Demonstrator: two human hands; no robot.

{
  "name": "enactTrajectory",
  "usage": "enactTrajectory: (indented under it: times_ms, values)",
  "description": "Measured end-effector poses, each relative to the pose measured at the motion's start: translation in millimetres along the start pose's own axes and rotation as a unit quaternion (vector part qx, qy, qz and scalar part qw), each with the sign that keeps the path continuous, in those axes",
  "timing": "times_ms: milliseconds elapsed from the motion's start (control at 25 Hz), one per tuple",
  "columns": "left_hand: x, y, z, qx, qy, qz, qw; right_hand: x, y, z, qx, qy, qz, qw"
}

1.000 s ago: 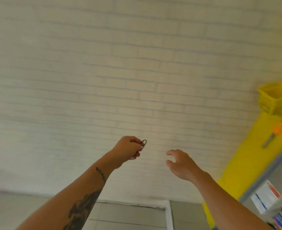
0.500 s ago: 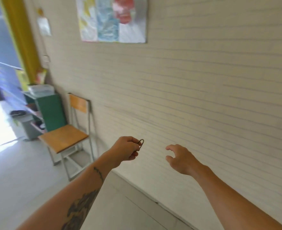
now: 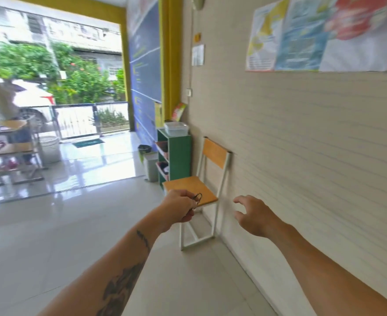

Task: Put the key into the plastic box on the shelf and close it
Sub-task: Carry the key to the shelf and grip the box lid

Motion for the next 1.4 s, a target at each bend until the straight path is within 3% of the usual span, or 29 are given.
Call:
enactTrajectory:
  times_ms: [480, 680, 1120, 1400]
  values:
    - [-223.7, 121.7, -76.7, 0.021, 0.017, -0.159, 0.987, -332.9, -30.6, 21.4, -0.033, 0.104, 0.05, 0.993]
    - [-321.1, 182.4, -99.5, 0.042, 0.016, -0.173, 0.984, -452.7, -56.6, 49.0, -0.026, 0.124, 0.077, 0.989]
    - [-556.8, 367.2, -174.2, 0.05, 0.015, -0.131, 0.99, -735.3, -122.5, 128.8, -0.086, 0.089, 0.038, 0.992]
    - [-733.0, 432.3, -230.2, 0.058, 0.021, -0.113, 0.992, -930.2, -163.0, 123.2, -0.111, 0.077, 0.045, 0.99]
Point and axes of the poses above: each hand's wrist, its own x-axis away from the middle knuckle, its own y-axis out of the back of the hand, z = x × y, the point moved 2 cm from there along -x, towards the middle knuckle, and after that the axes turned 11 degrees about y, right-handed, at the moved point
